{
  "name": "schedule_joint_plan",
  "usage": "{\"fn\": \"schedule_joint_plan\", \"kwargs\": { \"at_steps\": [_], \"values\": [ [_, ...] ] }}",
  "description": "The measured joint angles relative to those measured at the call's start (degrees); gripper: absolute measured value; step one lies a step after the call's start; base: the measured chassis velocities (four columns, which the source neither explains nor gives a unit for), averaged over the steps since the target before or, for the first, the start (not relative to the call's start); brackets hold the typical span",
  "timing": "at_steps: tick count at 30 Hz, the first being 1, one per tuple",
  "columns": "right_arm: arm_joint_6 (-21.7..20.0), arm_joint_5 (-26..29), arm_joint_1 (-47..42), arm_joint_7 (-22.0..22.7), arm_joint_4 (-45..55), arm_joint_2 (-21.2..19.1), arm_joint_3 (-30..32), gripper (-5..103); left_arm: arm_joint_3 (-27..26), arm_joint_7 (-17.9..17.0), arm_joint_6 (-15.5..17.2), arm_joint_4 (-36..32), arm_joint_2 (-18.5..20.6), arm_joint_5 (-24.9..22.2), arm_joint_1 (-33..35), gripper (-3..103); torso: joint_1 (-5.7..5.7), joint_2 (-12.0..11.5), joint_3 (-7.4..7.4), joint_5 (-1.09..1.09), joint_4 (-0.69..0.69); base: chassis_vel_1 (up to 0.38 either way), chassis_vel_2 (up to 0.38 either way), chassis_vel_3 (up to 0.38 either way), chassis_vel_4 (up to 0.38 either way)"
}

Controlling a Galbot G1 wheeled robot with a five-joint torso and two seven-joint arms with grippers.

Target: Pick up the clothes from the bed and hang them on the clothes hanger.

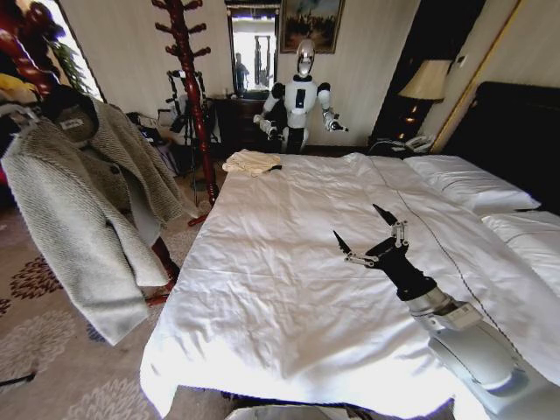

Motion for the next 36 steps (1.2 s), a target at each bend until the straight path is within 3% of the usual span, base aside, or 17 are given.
{"fn": "schedule_joint_plan", "kwargs": {
  "at_steps": [4, 7, 9, 10, 12, 13, 15, 17, 18, 20, 22, 23, 26, 29, 32, 34, 36],
  "values": [
    [-0.02, 0.16, -0.12, 0.75, 0.11, 1.13, -0.01, 100, -0.54, -0.32, -4.76, -4.21, -2.38, -0.37, 0.36, 87, 0.00, 0.00, 0.00, -0.01, 0.00, 0.000, 0.000, 0.000, 0.000],
    [-0.20, 0.85, -0.25, 2.04, 0.40, 2.06, 0.09, 100, -0.68, -0.50, -6.76, -6.08, -3.31, -0.37, 0.81, 92, 0.00, 0.00, 0.00, 0.00, 0.00, 0.000, 0.000, 0.000, 0.000],
    [-1.17, 3.58, -0.85, 6.77, 1.13, 4.63, 0.17, 100, -2.26, -1.03, -8.64, -11.33, -6.55, -0.40, 4.71, 99, 0.00, 0.00, 0.00, 0.01, -0.01, 0.000, 0.000, 0.000, 0.000],
    [-1.17, 3.58, -0.85, 6.77, 1.13, 4.63, 0.17, 100, -2.26, -1.03, -8.64, -11.33, -6.55, -0.40, 4.71, 99, 0.00, 0.00, 0.00, 0.01, -0.01, 0.000, 0.000, 0.000, 0.000],
    [-2.99, 5.72, -1.67, 12.80, 1.39, 7.95, -0.10, 100, -2.56, -0.99, -10.59, -16.52, -10.95, 3.38, 11.37, 100, 0.00, 0.00, 0.00, 0.00, -0.01, 0.000, 0.000, 0.000, 0.000],
    [-2.99, 5.72, -1.67, 12.80, 1.39, 7.95, -0.10, 100, -2.56, -0.99, -10.59, -16.52, -10.95, 3.38, 11.37, 100, 0.00, 0.00, 0.00, 0.00, -0.01, 0.000, 0.000, 0.000, 0.000],
    [-2.86, 5.34, -1.94, 14.61, 0.13, 11.08, 0.03, 100, 0.36, 0.05, -16.15, -20.22, -16.50, 12.91, 18.68, 100, 0.00, 0.00, 0.00, -0.01, 0.00, 0.000, 0.000, 0.000, 0.000],
    [-1.85, 3.91, -2.88, 15.90, -1.05, 14.08, -0.06, 100, 4.71, 1.58, -18.80, -22.54, -23.23, 22.61, 23.66, 100, 0.00, 0.00, 0.00, 0.01, 0.01, 0.000, 0.000, 0.000, 0.000],
    [-1.85, 3.91, -2.88, 15.90, -1.05, 14.08, -0.06, 100, 4.71, 1.58, -18.80, -22.54, -23.23, 22.61, 23.66, 100, 0.00, 0.00, 0.00, 0.01, 0.01, 0.000, 0.000, 0.000, 0.000],
    [-0.99, 2.49, -4.43, 17.05, -1.77, 16.65, -0.76, 100, 8.71, 3.07, -20.74, -24.19, -30.01, 28.97, 27.32, 100, 0.00, 0.00, 0.00, -0.03, -0.01, 0.000, 0.000, 0.000, 0.000],
    [-0.16, -1.24, -6.42, 18.20, -2.93, 20.09, -1.91, 100, 13.92, 6.85, -24.01, -25.46, -38.61, 37.97, 32.19, 100, -0.01, 0.00, -0.01, 0.00, 0.01, 0.000, 0.000, 0.000, 0.000],
    [-0.16, -1.24, -6.42, 18.20, -2.93, 20.09, -1.91, 100, 13.92, 6.85, -24.01, -25.46, -38.61, 37.97, 32.19, 100, -0.01, 0.00, -0.01, 0.00, 0.01, 0.000, 0.000, 0.000, 0.000],
    [0.42, -6.05, -9.21, 18.92, -3.63, 23.98, -3.88, 100, 19.46, 12.05, -27.77, -25.30, -45.50, 47.84, 36.18, 100, -0.01, 0.00, 0.00, 0.01, -0.01, 0.000, 0.000, 0.000, 0.000],
    [0.52, -8.15, -11.74, 19.53, -3.79, 24.56, -6.31, 100, 22.55, 14.37, -29.44, -24.59, -49.00, 52.05, 37.90, 100, -0.01, 0.00, 0.00, 0.01, -0.02, 0.000, 0.000, 0.000, 0.000],
    [-0.27, -8.74, -14.82, 20.52, -4.18, 24.30, -8.67, 100, 27.44, 18.26, -33.72, -21.72, -53.01, 57.79, 40.00, 100, -0.01, 0.01, 0.00, 0.00, 0.00, 0.000, 0.000, 0.000, 0.000],
    [-0.78, -7.87, -15.40, 20.77, -4.16, 24.15, -8.89, 100, 28.26, 19.27, -34.87, -20.96, -53.46, 58.29, 40.29, 100, -0.01, 0.00, 0.00, 0.00, -0.01, 0.000, 0.000, 0.000, 0.000],
    [-2.00, -3.98, -16.48, 21.06, -3.69, 23.58, -9.09, 100, 30.46, 21.76, -38.28, -18.57, -53.99, 58.01, 40.79, 100, -0.01, 0.01, 0.00, 0.00, -0.01, 0.000, 0.000, 0.000, 0.000]
  ]
}}
